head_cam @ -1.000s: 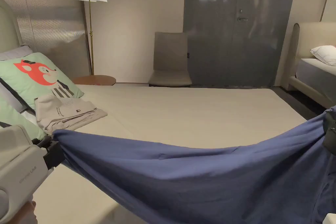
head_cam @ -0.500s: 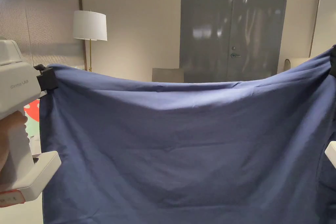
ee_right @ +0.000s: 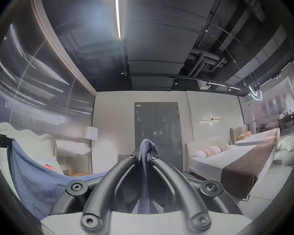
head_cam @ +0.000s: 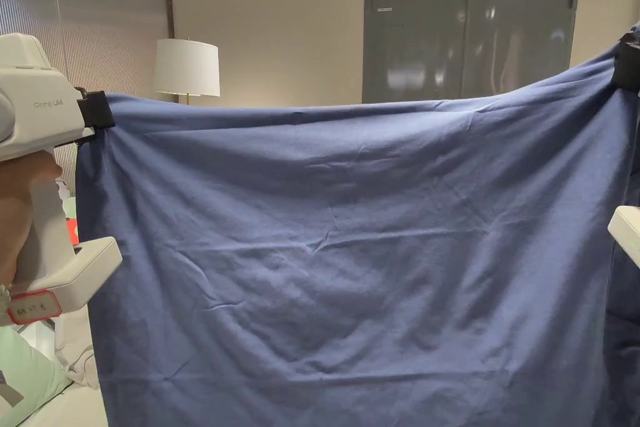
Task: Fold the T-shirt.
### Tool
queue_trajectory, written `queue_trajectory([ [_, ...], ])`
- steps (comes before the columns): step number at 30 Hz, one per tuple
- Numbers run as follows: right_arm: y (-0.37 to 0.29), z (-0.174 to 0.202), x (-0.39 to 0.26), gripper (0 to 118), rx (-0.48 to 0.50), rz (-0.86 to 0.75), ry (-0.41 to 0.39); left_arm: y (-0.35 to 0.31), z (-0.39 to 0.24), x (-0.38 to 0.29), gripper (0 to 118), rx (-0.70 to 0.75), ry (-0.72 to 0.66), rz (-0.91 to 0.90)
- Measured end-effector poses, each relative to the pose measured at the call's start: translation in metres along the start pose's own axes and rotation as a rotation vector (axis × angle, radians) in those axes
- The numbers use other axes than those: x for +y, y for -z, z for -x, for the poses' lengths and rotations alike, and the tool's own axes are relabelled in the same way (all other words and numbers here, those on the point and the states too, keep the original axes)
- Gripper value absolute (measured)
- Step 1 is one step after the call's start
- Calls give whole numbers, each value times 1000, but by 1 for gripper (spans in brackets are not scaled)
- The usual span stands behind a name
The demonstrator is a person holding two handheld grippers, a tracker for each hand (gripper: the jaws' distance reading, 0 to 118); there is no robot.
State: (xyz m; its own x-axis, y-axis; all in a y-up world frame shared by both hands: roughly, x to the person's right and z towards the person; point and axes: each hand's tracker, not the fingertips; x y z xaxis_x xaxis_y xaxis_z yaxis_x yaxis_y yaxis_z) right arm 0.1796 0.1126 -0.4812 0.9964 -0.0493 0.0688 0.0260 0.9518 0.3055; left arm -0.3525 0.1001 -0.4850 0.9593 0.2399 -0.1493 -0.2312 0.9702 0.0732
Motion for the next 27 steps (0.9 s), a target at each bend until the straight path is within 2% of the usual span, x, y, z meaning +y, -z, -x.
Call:
queue_trajectory([
  [7,73,8,-20,6,-1,0,-1,77,-7,2,4,12,-6,10],
  [14,114,10,-33,6,-17,-20,-11,121,-22,3,4,24,-7,-16],
  [20,130,5,-45,6,-32,-23,-30,136,-27,-9,4,21,-11,-39],
  [27,114,-6,-87,6,-37,69,-34,130,-23,-54,4,15,16,11],
])
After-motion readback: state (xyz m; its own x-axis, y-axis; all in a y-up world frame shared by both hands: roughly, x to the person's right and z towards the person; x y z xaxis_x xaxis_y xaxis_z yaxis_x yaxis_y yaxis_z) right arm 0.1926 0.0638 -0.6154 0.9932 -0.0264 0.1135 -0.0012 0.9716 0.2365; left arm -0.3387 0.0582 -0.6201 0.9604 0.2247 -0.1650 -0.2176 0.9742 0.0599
